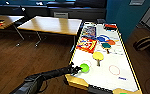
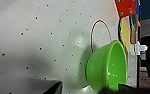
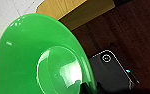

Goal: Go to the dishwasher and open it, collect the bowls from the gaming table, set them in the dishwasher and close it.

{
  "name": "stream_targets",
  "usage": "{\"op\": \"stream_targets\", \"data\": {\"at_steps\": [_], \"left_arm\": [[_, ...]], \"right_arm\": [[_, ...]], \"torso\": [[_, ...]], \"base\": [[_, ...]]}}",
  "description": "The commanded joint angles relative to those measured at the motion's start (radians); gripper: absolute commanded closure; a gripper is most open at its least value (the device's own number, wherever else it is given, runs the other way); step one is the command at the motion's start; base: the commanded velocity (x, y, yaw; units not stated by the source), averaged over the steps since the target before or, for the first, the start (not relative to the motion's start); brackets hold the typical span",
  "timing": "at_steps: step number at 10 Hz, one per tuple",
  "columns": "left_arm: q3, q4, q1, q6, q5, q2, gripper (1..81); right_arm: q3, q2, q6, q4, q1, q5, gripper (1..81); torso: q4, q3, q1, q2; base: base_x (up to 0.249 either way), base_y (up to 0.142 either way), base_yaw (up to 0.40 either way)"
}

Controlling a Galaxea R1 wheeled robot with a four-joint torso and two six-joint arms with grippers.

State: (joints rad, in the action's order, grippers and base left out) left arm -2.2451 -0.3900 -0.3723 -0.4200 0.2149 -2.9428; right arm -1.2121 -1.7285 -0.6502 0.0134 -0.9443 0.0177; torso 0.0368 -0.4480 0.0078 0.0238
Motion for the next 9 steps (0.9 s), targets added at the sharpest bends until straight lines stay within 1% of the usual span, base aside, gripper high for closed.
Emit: {"op": "stream_targets", "data": {"at_steps": [1, 4, 9], "left_arm": [[-0.001, -0.004, 0.121, 0.003, 0.058, 0.002, 1.0], [-0.014, -0.003, 0.109, 0.004, 0.057, -0.006, 1.0], [-0.102, 0.003, 0.103, 0.027, 0.058, -0.063, 1.0]], "right_arm": [[0.011, 0.071, 0.004, -0.015, 0.061, -0.042, 81.1], [0.010, 0.068, 0.004, -0.015, 0.063, -0.042, 81.1], [0.005, 0.067, 0.004, -0.015, 0.061, -0.042, 81.1]], "torso": [[0.000, 0.000, 0.000, 0.000], [0.000, 0.000, 0.000, 0.000], [0.000, 0.000, 0.000, 0.000]], "base": [[0.000, 0.000, 0.000], [0.000, 0.000, 0.000], [0.000, 0.000, 0.000]]}}
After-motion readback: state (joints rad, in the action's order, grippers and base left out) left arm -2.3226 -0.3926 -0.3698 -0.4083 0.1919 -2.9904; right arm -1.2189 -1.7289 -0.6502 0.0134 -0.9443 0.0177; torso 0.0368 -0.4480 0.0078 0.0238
